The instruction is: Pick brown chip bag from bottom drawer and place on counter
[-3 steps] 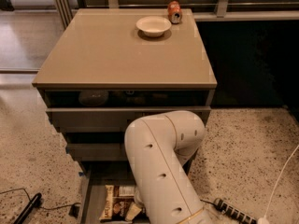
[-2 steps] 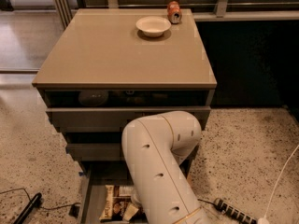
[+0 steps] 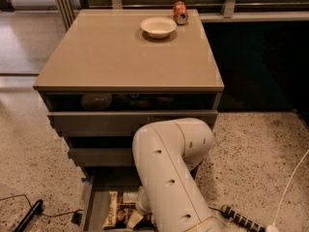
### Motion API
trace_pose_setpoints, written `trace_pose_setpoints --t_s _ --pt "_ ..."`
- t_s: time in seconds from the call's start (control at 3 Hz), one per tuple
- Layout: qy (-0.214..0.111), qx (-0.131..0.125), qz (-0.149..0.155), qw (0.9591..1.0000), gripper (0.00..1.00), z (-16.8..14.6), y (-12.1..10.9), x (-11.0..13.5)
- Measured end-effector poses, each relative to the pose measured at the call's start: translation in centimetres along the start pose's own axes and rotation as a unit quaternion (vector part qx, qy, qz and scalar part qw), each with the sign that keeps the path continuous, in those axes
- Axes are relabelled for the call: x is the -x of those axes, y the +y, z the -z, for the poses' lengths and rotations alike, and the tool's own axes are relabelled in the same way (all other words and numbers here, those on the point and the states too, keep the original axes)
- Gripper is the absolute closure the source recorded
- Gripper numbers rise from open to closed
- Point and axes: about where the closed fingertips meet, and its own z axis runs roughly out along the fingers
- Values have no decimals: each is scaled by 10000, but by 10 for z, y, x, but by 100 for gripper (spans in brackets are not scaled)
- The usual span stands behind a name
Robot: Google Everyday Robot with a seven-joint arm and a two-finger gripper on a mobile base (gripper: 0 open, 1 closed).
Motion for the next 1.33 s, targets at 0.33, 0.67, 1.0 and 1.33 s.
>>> trace_pose_setpoints --t_s 0.33,0.67,1.0,1.33 --pt "-333 -164 206 9991 0 -23 -19 22" --pt "-333 -164 206 9991 0 -23 -19 22" --pt "-315 -192 290 9989 0 -27 -13 19" --pt "-263 -184 390 9987 0 -37 -2 13"
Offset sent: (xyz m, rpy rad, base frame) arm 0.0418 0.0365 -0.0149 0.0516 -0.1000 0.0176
